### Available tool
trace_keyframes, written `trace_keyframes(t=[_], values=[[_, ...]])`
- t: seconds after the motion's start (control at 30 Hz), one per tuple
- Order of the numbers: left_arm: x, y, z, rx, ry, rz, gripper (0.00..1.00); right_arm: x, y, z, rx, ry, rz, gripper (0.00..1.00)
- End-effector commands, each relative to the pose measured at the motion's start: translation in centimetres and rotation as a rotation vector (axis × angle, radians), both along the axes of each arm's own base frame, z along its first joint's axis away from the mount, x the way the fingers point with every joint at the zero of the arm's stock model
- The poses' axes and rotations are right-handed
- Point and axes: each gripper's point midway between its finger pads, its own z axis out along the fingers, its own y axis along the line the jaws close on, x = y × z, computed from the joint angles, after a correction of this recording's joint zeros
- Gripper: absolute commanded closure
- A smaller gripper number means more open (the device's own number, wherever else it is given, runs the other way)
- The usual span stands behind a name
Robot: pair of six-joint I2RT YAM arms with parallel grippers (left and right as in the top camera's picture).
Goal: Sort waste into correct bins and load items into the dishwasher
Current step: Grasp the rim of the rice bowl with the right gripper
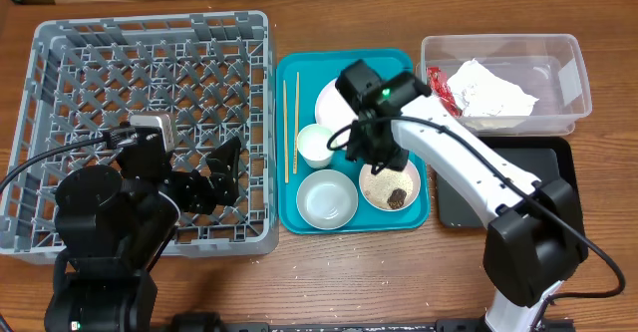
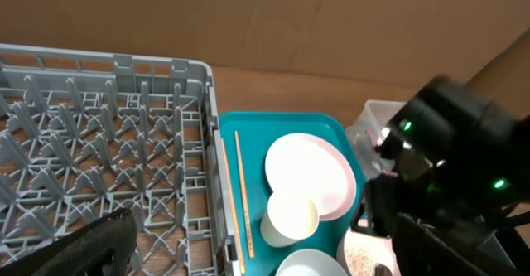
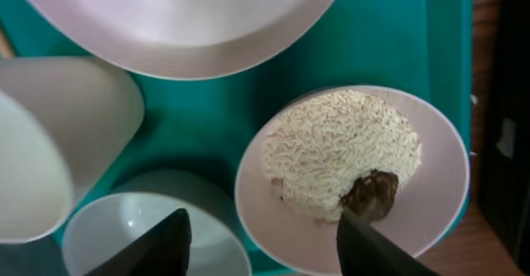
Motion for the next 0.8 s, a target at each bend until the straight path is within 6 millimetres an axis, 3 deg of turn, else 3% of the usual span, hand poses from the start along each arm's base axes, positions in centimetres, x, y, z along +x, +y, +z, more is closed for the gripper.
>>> trace_keyframes(t=[0.0, 0.13, 0.27, 0.37, 0.53, 0.77], values=[[-0.1, 0.0, 1.0, -0.017, -0.019, 0.003, 0.0, -0.9, 0.0, -1.8, 0.009, 0.013, -0.011, 0.45], [-0.1, 0.0, 1.0, -0.017, -0.019, 0.003, 0.0, -1.7, 0.8, -4.3, 0.05, 0.022, 0.048, 0.47], [-0.1, 0.0, 1.0, -0.017, -0.019, 0.003, 0.0, -1.7, 1.4, -5.1, 0.076, 0.008, 0.1, 0.48], [-0.1, 0.0, 1.0, -0.017, -0.019, 0.003, 0.0, -1.8, 1.4, -5.3, 0.073, 0.007, 0.109, 0.55], [-0.1, 0.0, 1.0, -0.017, -0.019, 0.003, 0.0, -1.9, 1.4, -5.3, 0.07, 0.011, 0.11, 0.79], [-0.1, 0.0, 1.0, -0.017, -0.019, 0.003, 0.0, -2.7, 0.9, -5.8, 0.052, 0.04, 0.108, 0.84]])
